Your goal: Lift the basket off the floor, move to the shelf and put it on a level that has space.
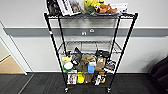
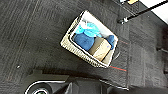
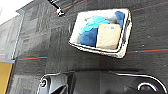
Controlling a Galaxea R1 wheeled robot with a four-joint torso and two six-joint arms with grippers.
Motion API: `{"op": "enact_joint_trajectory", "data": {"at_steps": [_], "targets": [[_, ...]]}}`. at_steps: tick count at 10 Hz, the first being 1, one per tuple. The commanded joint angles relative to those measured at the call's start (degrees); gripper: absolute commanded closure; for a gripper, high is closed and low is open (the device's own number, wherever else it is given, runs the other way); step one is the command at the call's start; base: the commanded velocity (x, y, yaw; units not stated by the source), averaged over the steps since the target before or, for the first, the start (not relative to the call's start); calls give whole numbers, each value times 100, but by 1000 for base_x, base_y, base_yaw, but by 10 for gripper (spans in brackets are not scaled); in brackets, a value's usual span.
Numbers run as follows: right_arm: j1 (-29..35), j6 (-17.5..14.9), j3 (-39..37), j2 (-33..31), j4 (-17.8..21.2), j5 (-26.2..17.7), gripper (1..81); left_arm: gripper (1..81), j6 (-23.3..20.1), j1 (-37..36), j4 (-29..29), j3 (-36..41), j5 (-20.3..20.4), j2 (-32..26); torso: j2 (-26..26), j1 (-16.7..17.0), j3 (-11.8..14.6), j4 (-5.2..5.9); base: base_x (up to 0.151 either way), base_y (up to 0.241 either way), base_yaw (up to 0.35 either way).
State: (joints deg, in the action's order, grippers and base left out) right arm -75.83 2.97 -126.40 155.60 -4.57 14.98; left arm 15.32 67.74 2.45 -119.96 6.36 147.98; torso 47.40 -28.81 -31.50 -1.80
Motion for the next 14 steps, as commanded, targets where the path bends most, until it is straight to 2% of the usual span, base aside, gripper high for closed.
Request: {"op": "enact_joint_trajectory", "data": {"at_steps": [1,4,6,7,8,10,13,14], "targets": [[458,124,64,-202,-79,-276,10,10,23,-520,150,25,-416,-225,557,-358,-520,0,0,0,0],[555,221,64,-413,-70,-514,10,10,23,-573,168,-134,-434,-216,1141,-732,-1068,0,0,0,0],[616,317,56,-545,-70,-715,10,10,23,-713,212,-361,-707,-128,1532,-983,-1435,0,0,0,0],[643,344,56,-580,-70,-778,10,10,23,-801,212,-424,-715,-84,1733,-1112,-1621,0,0,0,0],[651,397,56,-615,-70,-786,10,10,23,-898,203,-450,-872,-58,1922,-1230,-1386,0,0,0,0],[677,406,56,-624,-79,-795,10,10,23,-1127,203,-599,-988,92,2287,-1476,-1445,0,0,0,0],[695,414,108,-589,-70,-786,10,10,23,-1540,150,-1214,-1531,635,2816,-1806,-1509,0,0,0,0],[705,414,117,-589,-70,-786,10,10,23,-1619,159,-1215,-1550,672,3017,-1932,-1510,0,0,0,0]]}}
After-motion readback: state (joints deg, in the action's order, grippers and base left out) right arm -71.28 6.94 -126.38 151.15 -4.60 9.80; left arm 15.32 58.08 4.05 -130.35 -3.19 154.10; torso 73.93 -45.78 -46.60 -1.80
